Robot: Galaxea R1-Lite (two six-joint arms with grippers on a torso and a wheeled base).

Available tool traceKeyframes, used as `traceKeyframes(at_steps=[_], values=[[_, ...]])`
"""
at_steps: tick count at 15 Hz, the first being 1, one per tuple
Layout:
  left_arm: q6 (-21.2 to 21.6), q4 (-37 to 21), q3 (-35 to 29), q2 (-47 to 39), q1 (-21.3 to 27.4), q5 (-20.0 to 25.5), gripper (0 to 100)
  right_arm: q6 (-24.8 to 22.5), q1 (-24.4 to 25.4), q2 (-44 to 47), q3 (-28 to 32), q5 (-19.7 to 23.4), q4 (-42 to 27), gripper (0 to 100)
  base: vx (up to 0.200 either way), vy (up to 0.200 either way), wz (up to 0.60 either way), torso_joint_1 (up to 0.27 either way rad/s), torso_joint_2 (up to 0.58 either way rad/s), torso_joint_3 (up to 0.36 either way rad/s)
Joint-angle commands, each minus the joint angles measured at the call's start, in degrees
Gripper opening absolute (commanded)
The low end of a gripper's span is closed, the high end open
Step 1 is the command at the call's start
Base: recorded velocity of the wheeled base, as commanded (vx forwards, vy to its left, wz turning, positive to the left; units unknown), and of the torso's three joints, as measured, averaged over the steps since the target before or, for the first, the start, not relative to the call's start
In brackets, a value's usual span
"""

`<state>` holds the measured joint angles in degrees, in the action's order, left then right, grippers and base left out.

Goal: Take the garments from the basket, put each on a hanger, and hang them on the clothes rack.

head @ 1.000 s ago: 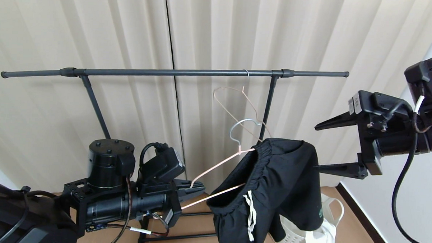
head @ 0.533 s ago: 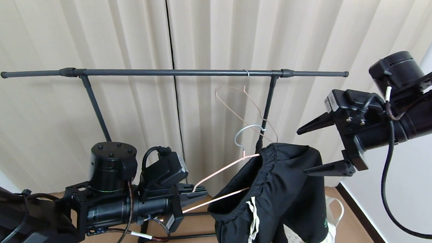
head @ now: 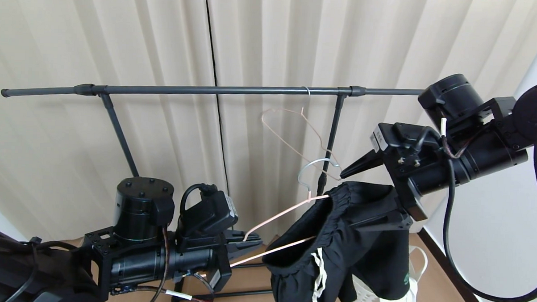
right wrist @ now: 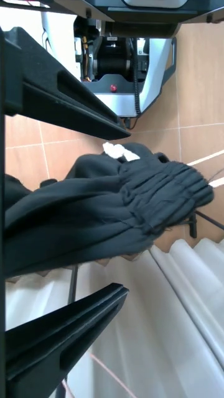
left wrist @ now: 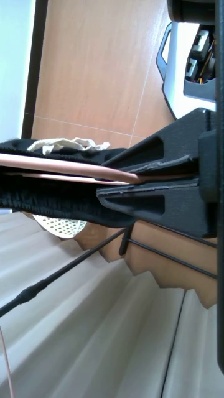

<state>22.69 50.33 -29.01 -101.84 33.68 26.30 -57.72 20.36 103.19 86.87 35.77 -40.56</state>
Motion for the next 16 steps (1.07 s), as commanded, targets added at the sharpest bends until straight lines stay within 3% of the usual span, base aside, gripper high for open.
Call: traceKeyframes(at_steps=[1,15,16], values=[[0.0,0.0,0.0,-0.1,0.1,0.0,0,0.0,0.9,1.4,0.3,0.0,0.0,100,0.000,0.000,0.00,0.000,0.00,0.000],[-0.1,0.0,-1.1,-1.2,0.7,-0.1,0,0.7,1.7,5.1,2.6,-0.2,0.0,100,0.000,0.000,0.00,0.000,0.00,0.000],[-0.1,0.0,-1.2,-1.4,0.7,-0.1,0,0.7,1.7,5.1,2.6,-0.1,0.0,0,0.000,0.000,0.00,0.000,0.00,0.000]])
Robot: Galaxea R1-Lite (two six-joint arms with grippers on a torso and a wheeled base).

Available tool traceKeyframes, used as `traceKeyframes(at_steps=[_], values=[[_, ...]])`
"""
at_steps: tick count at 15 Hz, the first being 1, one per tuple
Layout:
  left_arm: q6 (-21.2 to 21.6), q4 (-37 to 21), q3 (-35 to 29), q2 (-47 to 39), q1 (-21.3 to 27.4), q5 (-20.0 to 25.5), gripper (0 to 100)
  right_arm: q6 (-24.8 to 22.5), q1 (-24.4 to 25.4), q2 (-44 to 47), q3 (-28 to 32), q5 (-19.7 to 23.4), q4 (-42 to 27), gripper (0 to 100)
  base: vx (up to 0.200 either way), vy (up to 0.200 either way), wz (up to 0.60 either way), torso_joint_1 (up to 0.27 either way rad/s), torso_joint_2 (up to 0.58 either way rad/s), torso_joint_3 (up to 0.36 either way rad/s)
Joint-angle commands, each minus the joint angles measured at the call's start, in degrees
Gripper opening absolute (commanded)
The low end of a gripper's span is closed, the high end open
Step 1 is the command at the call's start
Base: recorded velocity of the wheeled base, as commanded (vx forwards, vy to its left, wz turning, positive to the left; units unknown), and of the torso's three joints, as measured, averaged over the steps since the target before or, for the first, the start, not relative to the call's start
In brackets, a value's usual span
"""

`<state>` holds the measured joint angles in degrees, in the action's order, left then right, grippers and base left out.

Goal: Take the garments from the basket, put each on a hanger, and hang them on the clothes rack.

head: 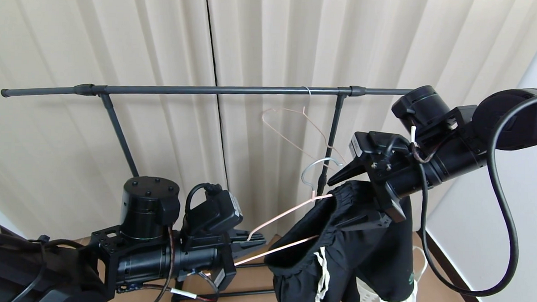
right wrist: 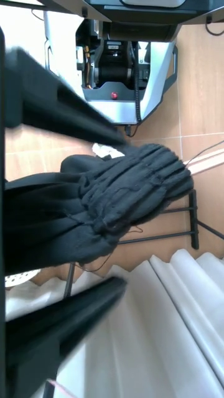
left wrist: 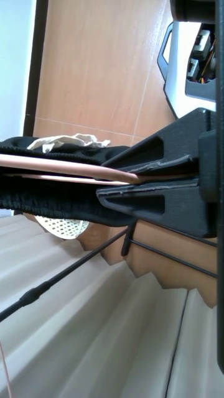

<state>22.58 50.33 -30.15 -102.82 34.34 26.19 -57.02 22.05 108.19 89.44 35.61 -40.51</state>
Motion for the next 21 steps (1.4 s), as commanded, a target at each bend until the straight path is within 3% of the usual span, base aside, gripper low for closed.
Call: traceKeyframes(at_steps=[1,9,15,19,20,21], values=[[0.0,0.0,-0.5,-0.5,0.0,0.0,0,-0.1,0.0,0.0,0.0,0.1,0.0,0,0.000,0.000,0.00,0.000,0.00,0.000],[-0.5,0.2,-0.7,-0.9,-0.8,-0.1,0,0.0,0.0,-1.1,-0.5,0.2,-0.4,0,0.000,0.000,0.00,0.000,0.00,0.000],[-0.5,10.2,2.2,-3.7,-1.1,0.1,0,0.0,0.8,-2.5,-1.1,0.1,-0.7,0,0.000,0.000,0.00,0.000,0.00,0.000],[-0.4,10.7,2.7,-3.6,-1.1,0.2,0,0.1,0.8,-3.2,-1.2,0.1,-0.8,0,0.000,0.000,0.00,0.000,0.00,0.000],[-0.7,13.3,3.5,-3.7,-1.1,0.4,100,0.2,0.9,-3.3,-1.2,0.1,-0.8,0,0.000,0.000,0.00,0.000,0.00,0.000],[-0.9,14.7,4.0,-3.9,-1.2,0.9,100,0.4,1.1,-3.4,-1.5,0.1,-0.8,0,0.000,0.000,0.00,0.000,0.00,0.000]])
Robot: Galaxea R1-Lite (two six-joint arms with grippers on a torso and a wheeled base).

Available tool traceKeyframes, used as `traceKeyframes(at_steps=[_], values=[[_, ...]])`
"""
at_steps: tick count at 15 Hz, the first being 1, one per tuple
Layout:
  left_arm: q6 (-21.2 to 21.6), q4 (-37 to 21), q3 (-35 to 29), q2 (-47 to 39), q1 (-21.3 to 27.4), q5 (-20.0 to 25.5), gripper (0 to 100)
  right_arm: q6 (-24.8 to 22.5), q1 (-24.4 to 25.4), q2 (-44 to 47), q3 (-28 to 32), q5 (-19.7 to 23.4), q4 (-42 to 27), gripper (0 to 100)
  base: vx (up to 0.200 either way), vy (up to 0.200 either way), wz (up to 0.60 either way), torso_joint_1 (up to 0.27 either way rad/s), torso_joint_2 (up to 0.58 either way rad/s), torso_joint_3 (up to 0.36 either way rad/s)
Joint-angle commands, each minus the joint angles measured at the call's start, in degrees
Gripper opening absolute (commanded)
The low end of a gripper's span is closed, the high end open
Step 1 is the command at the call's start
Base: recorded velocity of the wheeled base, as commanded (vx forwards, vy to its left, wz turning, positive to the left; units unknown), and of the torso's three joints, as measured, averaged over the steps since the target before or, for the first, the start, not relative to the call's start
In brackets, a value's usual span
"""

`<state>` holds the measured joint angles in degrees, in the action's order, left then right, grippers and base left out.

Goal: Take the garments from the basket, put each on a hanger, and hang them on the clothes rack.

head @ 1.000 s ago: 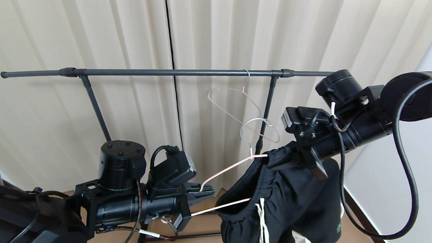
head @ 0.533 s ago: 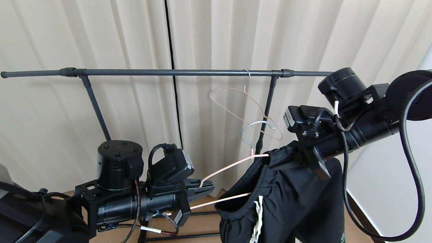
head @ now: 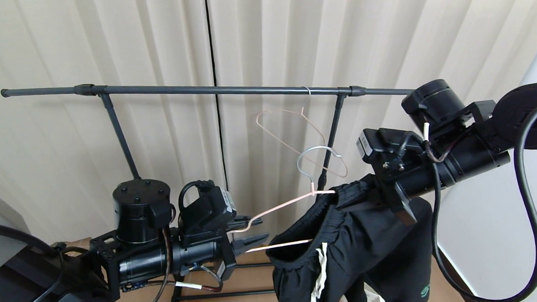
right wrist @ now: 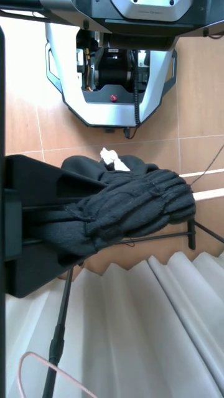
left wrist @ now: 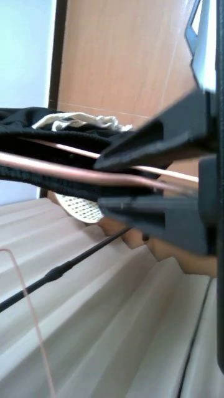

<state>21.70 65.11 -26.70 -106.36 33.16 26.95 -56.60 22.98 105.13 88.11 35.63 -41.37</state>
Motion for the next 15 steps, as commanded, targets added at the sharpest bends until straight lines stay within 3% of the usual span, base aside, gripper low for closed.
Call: traceKeyframes(at_steps=[1,5,9,11,15], values=[[0.0,1.9,1.6,-0.4,-0.1,0.2,100,0.0,0.1,-0.5,-0.3,0.0,0.1,0,0.000,0.000,0.00,0.000,0.00,0.000],[-1.0,5.4,5.8,2.9,-1.9,1.0,100,0.5,0.1,-2.8,-0.8,-0.2,-0.2,0,0.000,0.000,0.00,0.000,0.00,0.000],[-7.8,5.4,9.5,11.7,-5.6,0.9,100,2.1,-0.4,-4.4,-1.9,-1.6,0.2,0,0.000,0.000,0.00,0.000,0.00,0.000],[-12.2,5.4,11.1,14.3,-7.6,0.9,100,3.3,-0.7,-4.6,-1.7,-4.0,0.9,0,0.000,0.000,0.00,0.000,0.00,0.000],[-28.8,4.0,12.5,15.9,-10.1,0.4,100,7.0,-1.6,-7.6,-2.2,-9.2,3.6,0,0.000,0.000,0.00,0.000,0.00,0.000]])
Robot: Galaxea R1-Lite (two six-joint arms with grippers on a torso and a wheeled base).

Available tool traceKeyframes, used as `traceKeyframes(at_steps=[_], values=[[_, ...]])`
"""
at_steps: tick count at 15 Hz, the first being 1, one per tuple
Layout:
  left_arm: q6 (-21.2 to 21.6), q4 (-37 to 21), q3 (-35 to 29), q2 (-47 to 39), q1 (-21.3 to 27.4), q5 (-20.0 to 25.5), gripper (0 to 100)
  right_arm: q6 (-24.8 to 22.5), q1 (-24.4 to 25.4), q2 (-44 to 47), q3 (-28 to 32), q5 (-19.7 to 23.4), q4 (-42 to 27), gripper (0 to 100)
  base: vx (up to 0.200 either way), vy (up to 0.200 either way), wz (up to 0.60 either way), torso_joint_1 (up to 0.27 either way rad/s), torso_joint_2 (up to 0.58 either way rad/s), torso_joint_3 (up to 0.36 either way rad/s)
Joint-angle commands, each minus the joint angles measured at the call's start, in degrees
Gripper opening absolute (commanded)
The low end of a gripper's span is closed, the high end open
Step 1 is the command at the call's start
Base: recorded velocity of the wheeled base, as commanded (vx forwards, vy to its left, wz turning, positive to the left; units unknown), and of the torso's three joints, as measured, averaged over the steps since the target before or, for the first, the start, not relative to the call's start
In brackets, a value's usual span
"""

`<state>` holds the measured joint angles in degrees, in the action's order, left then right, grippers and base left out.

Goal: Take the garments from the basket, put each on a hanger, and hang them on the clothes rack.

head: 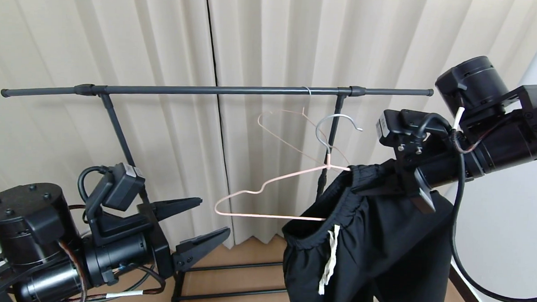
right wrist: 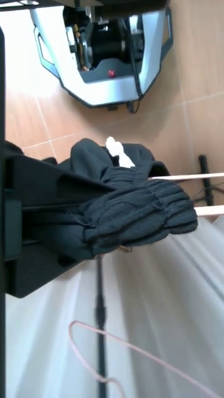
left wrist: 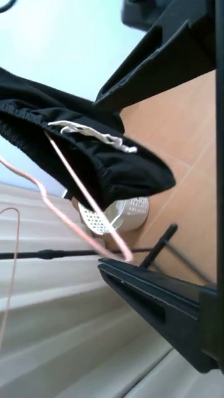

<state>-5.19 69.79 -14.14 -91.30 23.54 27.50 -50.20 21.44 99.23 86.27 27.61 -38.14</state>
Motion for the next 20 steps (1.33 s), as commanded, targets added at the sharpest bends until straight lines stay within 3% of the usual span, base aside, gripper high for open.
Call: traceKeyframes(at_steps=[1,2,4,5,6,7,8,10,13,15,20], values=[[-1.9,-0.7,0.0,0.9,-0.5,-0.2,100,0.6,-0.1,-1.7,-0.3,-1.2,0.4,0,0.000,0.000,0.00,0.000,0.00,0.000],[-7.2,-7.8,-3.5,-1.0,1.4,-3.6,100,0.8,-0.1,-3.2,-2.3,-5.2,3.3,0,0.000,0.000,0.00,0.000,0.00,0.000],[-10.8,-21.7,-11.7,-3.5,6.4,-12.2,100,1.1,-0.1,-4.7,-8.1,-7.5,11.9,0,0.000,0.000,0.00,0.000,0.00,0.000],[-12.5,-25.7,-14.6,-4.9,8.1,-14.9,100,1.3,-0.1,-5.4,-10.2,-8.4,15.0,0,0.000,0.000,0.00,0.000,0.00,0.000],[-16.8,-31.1,-20.0,-8.5,11.2,-18.9,100,2.7,0.0,-6.2,-14.7,-11.9,22.3,0,0.000,0.000,0.00,0.000,0.00,0.000],[-16.8,-31.1,-20.0,-8.5,11.2,-18.9,100,2.7,0.0,-6.2,-14.7,-11.9,22.3,0,0.000,0.000,0.00,0.000,0.00,0.000],[-19.4,-33.9,-23.9,-13.8,14.0,-21.3,100,4.4,0.4,-6.9,-19.4,-15.0,30.1,0,0.000,0.000,0.00,0.000,0.00,0.000],[-23.0,-35.5,-27.2,-18.0,16.1,-24.8,100,4.5,0.4,-8.4,-22.5,-15.1,34.5,0,0.000,0.000,0.00,0.000,0.00,0.000],[-26.2,-38.7,-32.2,-22.0,16.4,-26.4,100,4.7,0.4,-9.8,-23.2,-15.1,34.4,0,0.000,0.000,0.00,0.000,0.00,0.000],[-30.5,-41.0,-38.7,-26.6,16.7,-27.4,100,5.9,2.6,-11.4,-24.5,-15.1,34.3,0,0.000,0.000,0.00,0.000,0.00,0.000],[-32.3,-41.0,-45.7,-30.6,16.3,-27.7,100,6.1,4.3,-13.0,-26.3,-15.1,34.5,0,0.000,0.000,0.00,0.000,0.00,0.000]])
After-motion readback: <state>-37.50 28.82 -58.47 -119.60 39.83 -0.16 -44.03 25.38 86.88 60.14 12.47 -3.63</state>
